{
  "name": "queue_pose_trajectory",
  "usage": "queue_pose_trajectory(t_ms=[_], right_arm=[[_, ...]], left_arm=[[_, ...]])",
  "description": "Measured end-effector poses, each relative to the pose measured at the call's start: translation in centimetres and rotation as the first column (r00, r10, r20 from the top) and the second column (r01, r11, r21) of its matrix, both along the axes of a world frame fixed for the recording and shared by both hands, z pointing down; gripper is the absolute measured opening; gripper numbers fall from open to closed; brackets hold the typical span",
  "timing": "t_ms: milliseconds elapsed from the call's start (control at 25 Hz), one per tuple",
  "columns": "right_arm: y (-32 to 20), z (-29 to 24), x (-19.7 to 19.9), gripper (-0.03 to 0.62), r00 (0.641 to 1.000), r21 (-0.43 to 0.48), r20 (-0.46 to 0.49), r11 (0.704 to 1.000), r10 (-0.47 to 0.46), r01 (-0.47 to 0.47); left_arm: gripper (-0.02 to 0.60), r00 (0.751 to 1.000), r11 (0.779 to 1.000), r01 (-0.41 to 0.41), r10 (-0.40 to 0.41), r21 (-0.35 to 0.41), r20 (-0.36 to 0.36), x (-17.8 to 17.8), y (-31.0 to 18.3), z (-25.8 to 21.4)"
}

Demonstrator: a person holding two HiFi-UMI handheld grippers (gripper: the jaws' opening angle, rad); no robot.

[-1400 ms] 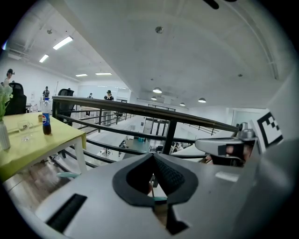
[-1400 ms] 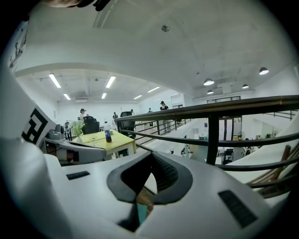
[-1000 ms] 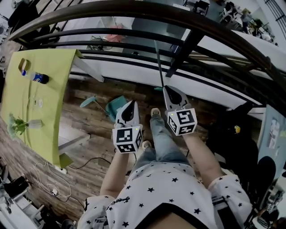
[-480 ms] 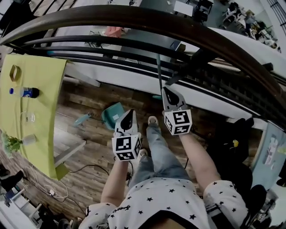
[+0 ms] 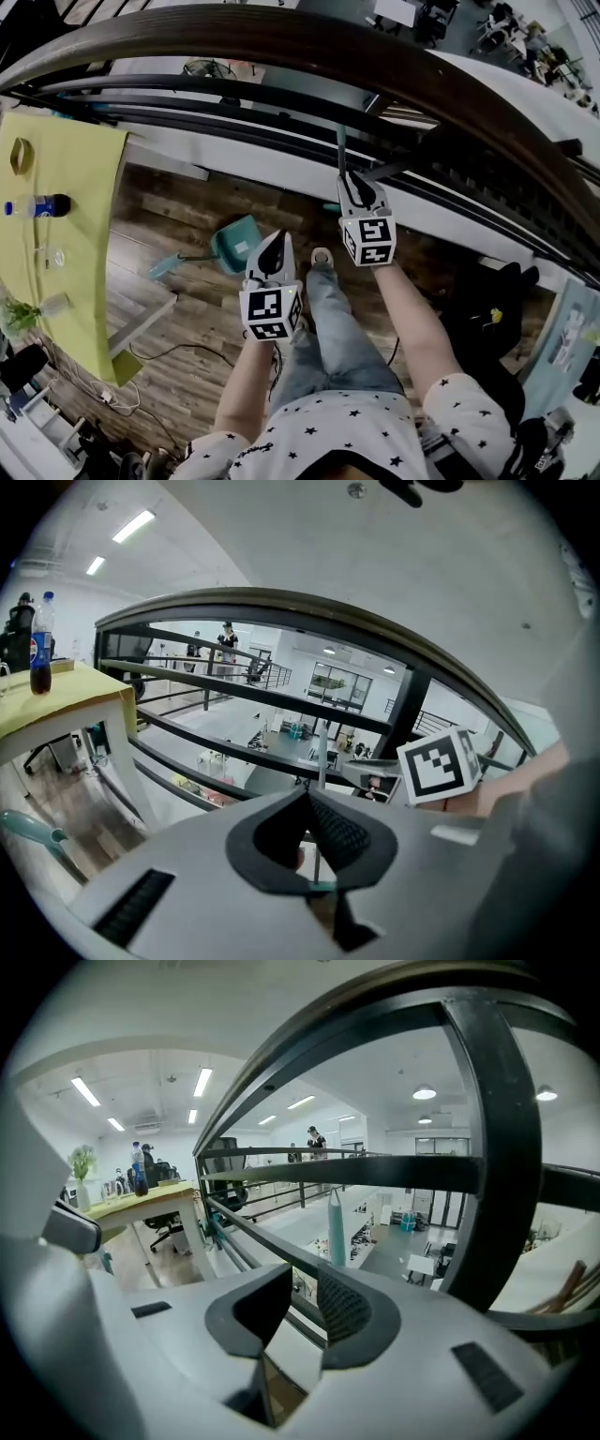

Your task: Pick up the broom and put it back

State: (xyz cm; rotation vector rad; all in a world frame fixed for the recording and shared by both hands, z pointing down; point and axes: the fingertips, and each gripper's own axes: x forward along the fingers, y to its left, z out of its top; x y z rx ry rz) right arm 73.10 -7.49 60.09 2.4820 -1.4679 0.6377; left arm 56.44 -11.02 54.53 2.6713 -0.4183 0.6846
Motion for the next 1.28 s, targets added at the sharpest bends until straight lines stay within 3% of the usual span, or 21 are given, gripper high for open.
queue_pose_trajectory(t_ms=[280, 640, 1040, 1280], right_arm=[[-2.6, 3.1, 3.2, 0.132, 0.999, -0.057, -0.046, 0.998, -0.022, 0.019], [-4.9, 5.3, 6.2, 0.16, 0.999, -0.078, -0.052, 0.997, -0.008, 0.004], [-6.3, 6.2, 7.8, 0.147, 0.999, -0.099, -0.041, 0.995, 0.003, -0.007], [-6.4, 6.4, 7.9, 0.081, 0.999, -0.125, -0.036, 0.992, -0.003, -0.002]], left_arm=[[0.011, 0.999, 1.0, 0.011, -0.01, -0.02, 0.036, 0.8, -0.2, 2.3], [0.011, 0.998, 0.999, -0.002, 0.004, -0.04, 0.055, 2.0, 0.1, 4.0], [0.011, 0.998, 0.999, 0.006, -0.004, -0.045, 0.056, 2.7, -0.1, 4.0], [0.011, 0.998, 0.999, 0.008, -0.006, -0.042, 0.056, 2.4, -0.2, 3.9]])
